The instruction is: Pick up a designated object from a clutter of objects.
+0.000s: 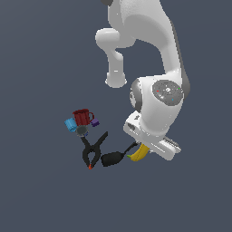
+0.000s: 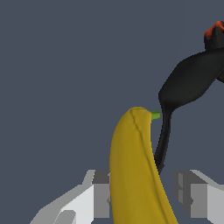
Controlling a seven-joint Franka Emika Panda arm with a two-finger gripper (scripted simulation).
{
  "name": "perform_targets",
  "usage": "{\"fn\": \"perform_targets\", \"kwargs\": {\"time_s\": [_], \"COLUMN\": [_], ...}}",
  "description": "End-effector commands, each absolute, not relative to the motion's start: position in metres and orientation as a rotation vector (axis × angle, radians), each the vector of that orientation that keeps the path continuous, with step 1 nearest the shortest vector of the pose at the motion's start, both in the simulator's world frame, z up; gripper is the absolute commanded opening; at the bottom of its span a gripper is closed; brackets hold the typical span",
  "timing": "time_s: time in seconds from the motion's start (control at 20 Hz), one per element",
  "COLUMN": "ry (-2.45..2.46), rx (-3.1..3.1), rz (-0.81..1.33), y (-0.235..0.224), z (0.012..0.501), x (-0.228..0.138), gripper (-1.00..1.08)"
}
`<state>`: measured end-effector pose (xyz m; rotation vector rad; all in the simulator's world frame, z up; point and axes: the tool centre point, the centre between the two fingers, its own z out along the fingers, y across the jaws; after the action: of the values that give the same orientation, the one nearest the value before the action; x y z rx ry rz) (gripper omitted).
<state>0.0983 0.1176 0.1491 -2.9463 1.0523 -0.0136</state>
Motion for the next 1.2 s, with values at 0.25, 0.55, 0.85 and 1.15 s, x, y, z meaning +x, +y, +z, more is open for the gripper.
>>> {"fn": "perform_targets", "kwargs": {"time_s": [0.25,0.55,0.85,1.15], "ry": [1.057,1.060,1.065,1.067], "rx": [-2.946,-2.948,-2.951,-2.953], "rz": [-0.011,-0.006,-0.003,-0.001], "y": [0.054,0.004,-0.043,-0.074], "z": [0.221,0.277,0.330,0.366], "x": [0.093,0.091,0.089,0.090], "gripper": [-1.00,-1.00,-1.00,-1.00]}}
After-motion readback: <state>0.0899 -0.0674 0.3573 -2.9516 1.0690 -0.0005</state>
